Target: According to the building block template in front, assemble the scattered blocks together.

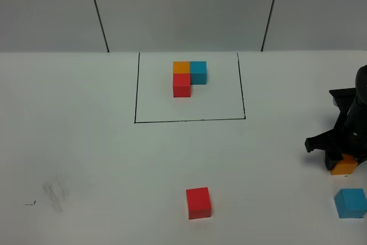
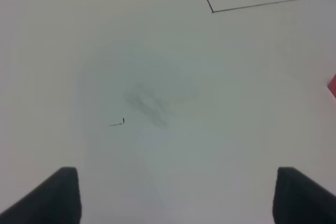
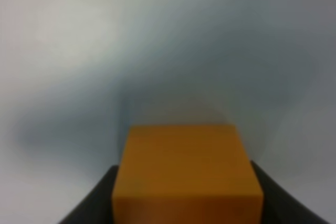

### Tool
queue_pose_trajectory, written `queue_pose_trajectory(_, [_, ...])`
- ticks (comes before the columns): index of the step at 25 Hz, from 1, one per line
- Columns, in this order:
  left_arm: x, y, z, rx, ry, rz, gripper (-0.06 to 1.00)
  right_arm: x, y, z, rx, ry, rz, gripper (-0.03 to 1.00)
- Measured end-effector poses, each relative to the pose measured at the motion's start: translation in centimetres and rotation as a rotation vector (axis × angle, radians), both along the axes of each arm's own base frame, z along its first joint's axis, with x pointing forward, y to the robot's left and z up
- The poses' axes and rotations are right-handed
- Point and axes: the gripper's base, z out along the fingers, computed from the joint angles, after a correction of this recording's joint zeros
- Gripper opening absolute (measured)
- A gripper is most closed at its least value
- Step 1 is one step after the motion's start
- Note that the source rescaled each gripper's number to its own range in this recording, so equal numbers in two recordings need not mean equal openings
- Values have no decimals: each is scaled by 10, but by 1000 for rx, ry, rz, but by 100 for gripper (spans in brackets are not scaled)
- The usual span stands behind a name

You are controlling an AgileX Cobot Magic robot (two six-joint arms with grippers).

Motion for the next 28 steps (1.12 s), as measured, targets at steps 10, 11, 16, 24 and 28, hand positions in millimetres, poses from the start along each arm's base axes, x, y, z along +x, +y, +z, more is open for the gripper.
queue_pose_trajectory(10, [0,0,0,0,0,0,99,-5,-3,7,-37,32,26,0])
queue_pose_trajectory(11, [0,0,0,0,0,0,99,-5,-3,11,-41,30,29,0])
queue_pose_trajectory(16, [0,0,0,0,0,0,99,-8,-2,31,-27,-12,16,0])
queue_pose_trajectory(24, [0,0,0,0,0,0,99,-15,9,76,89,-92,-50,0])
queue_pose_trajectory(28, [0,0,0,0,0,0,99,-23,26,102,118,-159,15,0])
